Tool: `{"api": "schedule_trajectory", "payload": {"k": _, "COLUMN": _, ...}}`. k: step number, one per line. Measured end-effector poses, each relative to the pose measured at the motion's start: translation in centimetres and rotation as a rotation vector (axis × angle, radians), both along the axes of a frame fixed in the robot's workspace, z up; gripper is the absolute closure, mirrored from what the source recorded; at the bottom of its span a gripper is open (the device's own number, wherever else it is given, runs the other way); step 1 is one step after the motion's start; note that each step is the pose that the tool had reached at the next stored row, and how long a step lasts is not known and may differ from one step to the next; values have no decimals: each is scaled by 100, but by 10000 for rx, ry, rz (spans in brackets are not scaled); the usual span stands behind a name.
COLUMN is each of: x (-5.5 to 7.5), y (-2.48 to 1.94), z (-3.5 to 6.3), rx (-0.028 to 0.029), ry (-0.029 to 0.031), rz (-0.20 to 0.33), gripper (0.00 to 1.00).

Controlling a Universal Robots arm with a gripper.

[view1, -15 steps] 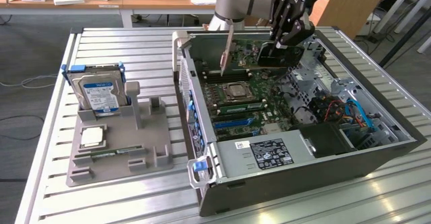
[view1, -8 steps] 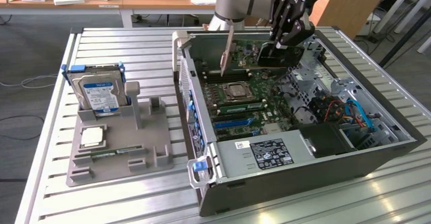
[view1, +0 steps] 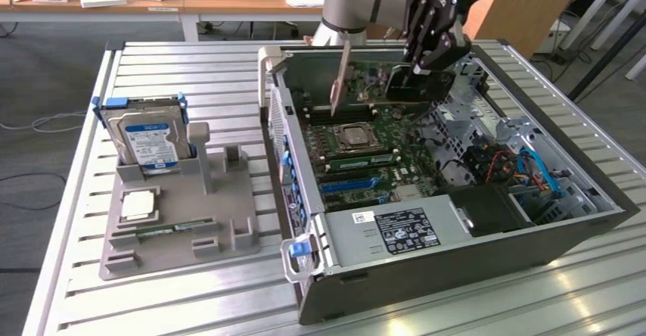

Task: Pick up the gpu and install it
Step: 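Insert the gpu into the slot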

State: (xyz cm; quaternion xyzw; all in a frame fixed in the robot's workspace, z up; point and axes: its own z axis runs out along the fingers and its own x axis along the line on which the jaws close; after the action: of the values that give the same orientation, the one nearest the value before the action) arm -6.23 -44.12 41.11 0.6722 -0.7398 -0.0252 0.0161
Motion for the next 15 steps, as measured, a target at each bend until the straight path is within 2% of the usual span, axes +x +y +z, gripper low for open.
{"api": "schedule_trajectory", "payload": {"k": 15, "x": 0, "y": 0, "z": -46, "rx": -5, "ry": 0, "rz": 89, "gripper": 73}}
